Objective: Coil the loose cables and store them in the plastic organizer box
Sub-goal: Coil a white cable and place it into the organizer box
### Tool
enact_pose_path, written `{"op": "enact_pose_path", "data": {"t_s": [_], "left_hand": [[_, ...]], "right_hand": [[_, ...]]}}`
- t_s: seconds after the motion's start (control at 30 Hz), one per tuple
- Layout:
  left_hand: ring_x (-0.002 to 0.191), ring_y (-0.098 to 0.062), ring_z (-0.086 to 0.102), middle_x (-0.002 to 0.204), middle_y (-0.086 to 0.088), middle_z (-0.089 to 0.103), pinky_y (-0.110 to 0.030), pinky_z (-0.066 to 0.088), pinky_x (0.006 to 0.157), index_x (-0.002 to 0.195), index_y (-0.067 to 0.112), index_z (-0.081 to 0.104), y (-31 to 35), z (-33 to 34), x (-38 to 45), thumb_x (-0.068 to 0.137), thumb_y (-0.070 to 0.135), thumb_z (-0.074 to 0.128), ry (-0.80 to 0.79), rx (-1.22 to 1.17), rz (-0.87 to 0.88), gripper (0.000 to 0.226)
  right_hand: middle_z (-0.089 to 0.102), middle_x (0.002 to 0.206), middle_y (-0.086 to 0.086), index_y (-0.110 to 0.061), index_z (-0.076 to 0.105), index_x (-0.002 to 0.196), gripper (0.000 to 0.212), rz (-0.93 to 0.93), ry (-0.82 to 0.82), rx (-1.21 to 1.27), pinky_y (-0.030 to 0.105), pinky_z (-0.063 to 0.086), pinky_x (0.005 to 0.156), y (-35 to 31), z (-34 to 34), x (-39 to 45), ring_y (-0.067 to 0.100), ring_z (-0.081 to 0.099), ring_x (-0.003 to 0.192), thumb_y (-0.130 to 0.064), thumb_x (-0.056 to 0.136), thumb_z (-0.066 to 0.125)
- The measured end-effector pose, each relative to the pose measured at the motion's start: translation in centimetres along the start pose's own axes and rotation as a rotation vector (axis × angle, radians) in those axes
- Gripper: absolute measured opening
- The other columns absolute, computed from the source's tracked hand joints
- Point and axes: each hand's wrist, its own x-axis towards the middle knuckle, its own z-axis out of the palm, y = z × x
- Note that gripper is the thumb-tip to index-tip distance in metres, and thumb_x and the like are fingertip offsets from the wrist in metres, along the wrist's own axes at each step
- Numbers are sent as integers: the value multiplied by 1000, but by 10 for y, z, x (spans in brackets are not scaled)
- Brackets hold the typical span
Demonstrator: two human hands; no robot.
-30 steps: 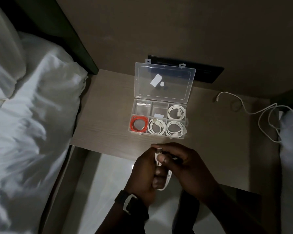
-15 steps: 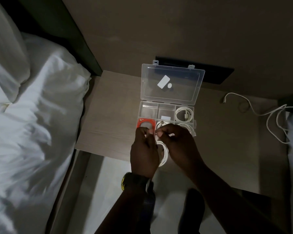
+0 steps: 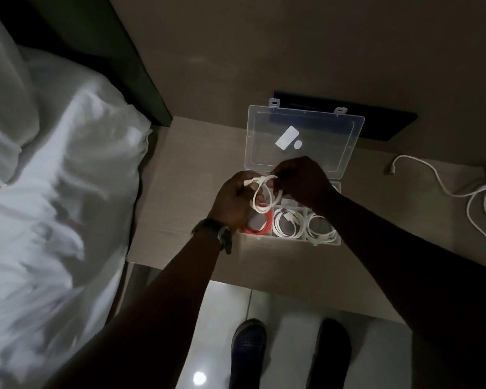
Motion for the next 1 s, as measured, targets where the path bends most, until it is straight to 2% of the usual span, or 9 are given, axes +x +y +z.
{"op": "enact_pose_path", "data": {"t_s": [0.17, 0.27, 0.33, 0.43, 0.57, 0.67, 0.77, 0.87, 1.0], "left_hand": [[91, -29, 59, 101, -13, 65, -36, 46, 77, 104, 7, 62, -18, 8, 26, 88, 8, 57, 112, 649, 226, 17], [88, -34, 56, 103, -14, 60, -42, 47, 74, 105, 7, 63, -23, 14, 25, 65, -3, 62, 214, 773, 248, 41], [90, -34, 54, 105, -12, 60, -41, 44, 76, 103, 10, 67, -26, 11, 26, 65, -1, 61, 275, 845, 297, 40], [93, -32, 51, 106, -11, 58, -37, 46, 77, 104, 15, 72, -32, 8, 29, 76, 1, 63, 359, 753, 283, 32], [94, -29, 60, 102, -14, 65, -27, 43, 81, 100, 9, 70, -28, 3, 35, 85, 5, 57, 419, 556, 183, 20], [95, -29, 64, 101, -15, 71, -29, 44, 82, 100, 5, 70, -25, -4, 31, 90, 9, 55, 435, 513, 201, 18], [98, -26, 65, 103, -13, 72, -27, 44, 85, 104, 9, 72, -25, -12, 27, 89, 19, 61, 339, 567, 220, 21], [95, -28, 67, 100, -14, 74, -37, 52, 86, 105, 10, 74, -29, -23, 25, 81, 11, 70, 218, 647, 298, 24], [92, -30, 67, 97, -14, 73, -41, 53, 83, 102, 9, 73, -35, -25, 27, 81, 5, 65, 264, 698, 309, 23]], "right_hand": [[77, 87, 9, -10, 77, 88, 11, -85, 167, -217, 37, 56, 86, 6, 26, 30, 20, 72, 81, -17, 86, 69], [76, 94, 7, -14, 78, 93, 17, -126, 214, -333, 30, 46, 85, 10, 35, 32, 24, 67, 93, -26, 85, 69], [74, 93, 9, -13, 77, 94, 19, -172, 214, -387, 32, 45, 85, 14, 40, 29, 26, 65, 94, -27, 86, 67], [73, 93, 9, -13, 76, 93, 18, -187, 236, -385, 33, 47, 83, 17, 44, 28, 27, 66, 93, -25, 87, 65], [71, 102, 9, -13, 74, 97, 20, -151, 235, -413, 33, 45, 86, 14, 49, 35, 28, 63, 103, -28, 85, 66], [71, 102, 11, -10, 71, 93, 16, -151, 237, -447, 33, 45, 86, 9, 54, 38, 29, 62, 104, -21, 83, 66], [69, 98, 11, -7, 68, 88, 11, -139, 253, -473, 34, 44, 80, 5, 58, 39, 30, 62, 99, -13, 80, 64], [65, 95, 13, -6, 63, 88, 9, -149, 259, -465, 31, 37, 72, 7, 63, 37, 32, 61, 92, -9, 80, 63], [63, 94, 10, -9, 61, 101, 24, -245, 238, -375, 29, 37, 74, 13, 65, 29, 27, 61, 89, -17, 80, 72]]}}
